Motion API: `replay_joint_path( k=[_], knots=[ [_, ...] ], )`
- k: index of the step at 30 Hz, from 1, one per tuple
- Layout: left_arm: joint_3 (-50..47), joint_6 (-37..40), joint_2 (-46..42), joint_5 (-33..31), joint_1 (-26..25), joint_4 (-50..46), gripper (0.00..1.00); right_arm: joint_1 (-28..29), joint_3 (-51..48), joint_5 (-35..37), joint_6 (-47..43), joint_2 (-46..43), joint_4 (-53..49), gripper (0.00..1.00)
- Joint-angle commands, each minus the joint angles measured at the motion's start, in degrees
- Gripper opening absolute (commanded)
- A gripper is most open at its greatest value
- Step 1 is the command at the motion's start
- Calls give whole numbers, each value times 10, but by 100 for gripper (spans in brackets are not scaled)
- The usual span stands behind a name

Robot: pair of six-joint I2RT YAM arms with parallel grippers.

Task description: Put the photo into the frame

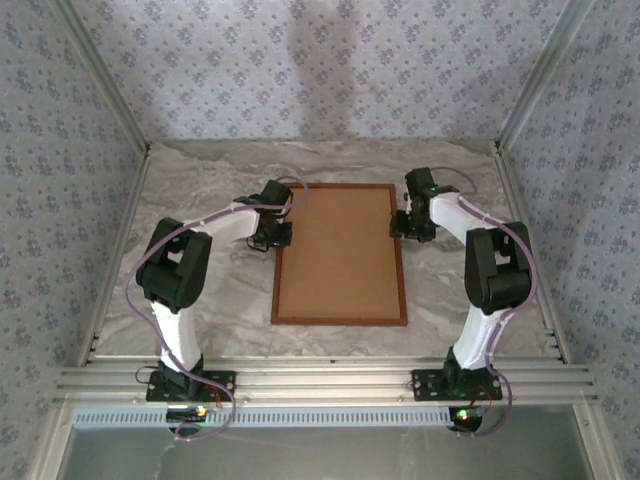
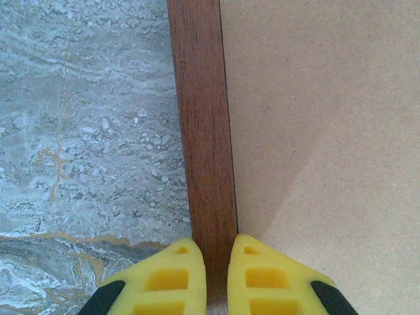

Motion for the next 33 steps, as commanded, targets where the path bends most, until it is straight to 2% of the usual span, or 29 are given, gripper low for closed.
replay_joint_path(
  k=[1, 19, 33],
  knots=[
    [-3, 10, 12, -9, -7, -65, 0, 3, 9, 19, -1, 13, -22, 57],
    [0, 10, 13, -9, -7, -67, 0, 20, 0, 57, -4, 11, -59, 58],
    [0, 10, 14, -10, -7, -67, 0, 26, -2, 49, -3, 28, -51, 59]
  ],
)
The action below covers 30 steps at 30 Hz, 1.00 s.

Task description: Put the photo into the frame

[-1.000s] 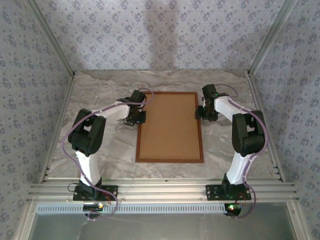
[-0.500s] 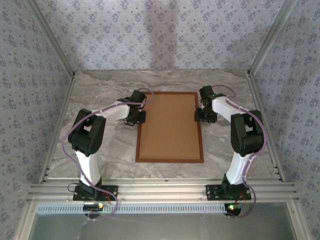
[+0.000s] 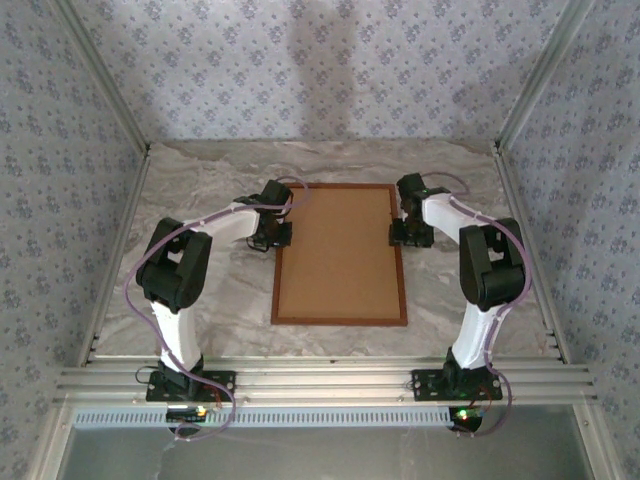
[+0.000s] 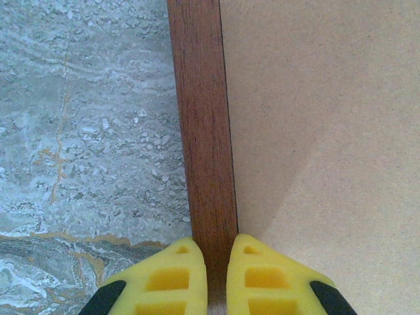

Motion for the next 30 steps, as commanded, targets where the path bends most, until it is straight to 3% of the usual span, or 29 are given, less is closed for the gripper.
replay_joint_path(
  k=[1, 18, 26, 30],
  knots=[
    [0, 10, 14, -10, -7, -66, 0, 4, -2, 4, -3, 11, -11, 59],
    [-6, 6, 14, -3, -8, -59, 0, 72, 38, 14, 21, 88, -61, 60],
    [-7, 4, 14, 2, -8, -54, 0, 95, 88, 62, 13, 129, -107, 62],
    [-7, 4, 14, 2, -8, -55, 0, 106, 105, 37, 9, 138, -115, 64]
  ],
)
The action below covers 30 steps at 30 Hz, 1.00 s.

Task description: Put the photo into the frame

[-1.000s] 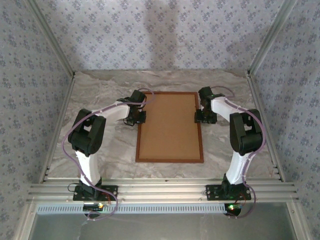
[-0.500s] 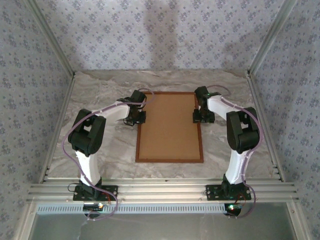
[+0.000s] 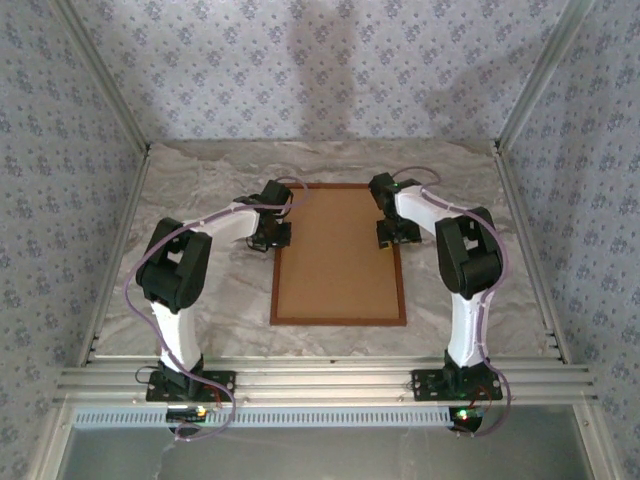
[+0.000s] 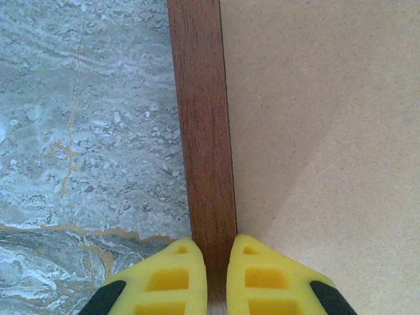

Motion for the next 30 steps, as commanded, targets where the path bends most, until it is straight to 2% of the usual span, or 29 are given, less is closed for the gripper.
replay_joint_path(
  k=[1, 8, 17, 22, 30],
  knots=[
    [-6, 8, 15, 8, -8, -51, 0, 27, -5, -91, 4, 45, -6, 64],
    [-5, 9, 13, 6, -8, -53, 0, 18, -3, -102, 6, 31, 1, 65],
    [-4, 11, 11, -8, -8, -58, 0, -20, -5, -43, -10, -84, -20, 65],
    [-5, 11, 8, -12, -8, -59, 0, -50, -46, -50, -3, -158, -14, 65],
    [-4, 10, 9, -11, -8, -58, 0, -72, -158, -112, 19, -240, 6, 65]
  ],
)
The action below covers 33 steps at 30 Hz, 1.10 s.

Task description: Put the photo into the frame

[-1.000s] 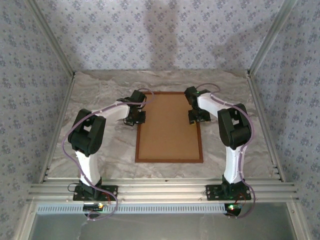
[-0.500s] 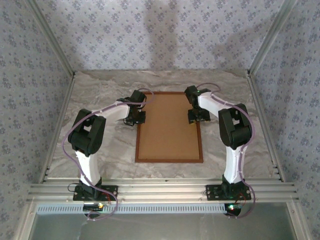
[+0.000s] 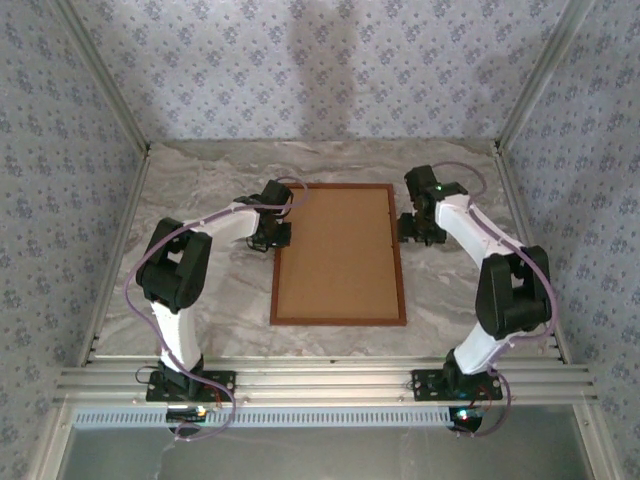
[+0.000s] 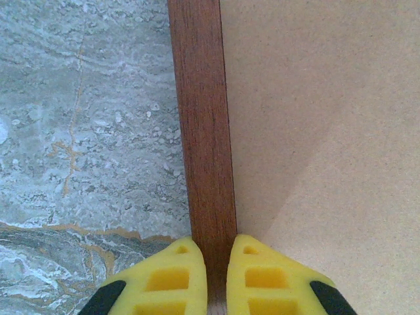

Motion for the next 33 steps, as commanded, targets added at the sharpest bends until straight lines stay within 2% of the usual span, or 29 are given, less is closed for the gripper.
replay_joint_path(
  k=[1, 13, 33],
  knots=[
    [-4, 10, 9, -7, -8, -57, 0, -1, -52, -39, 19, -24, -2, 65],
    [-4, 8, 6, -11, -8, -56, 0, 35, -181, -73, 60, -78, 17, 64],
    [-4, 7, 6, -13, -8, -54, 0, 81, -214, -24, 87, -89, -25, 65]
  ],
)
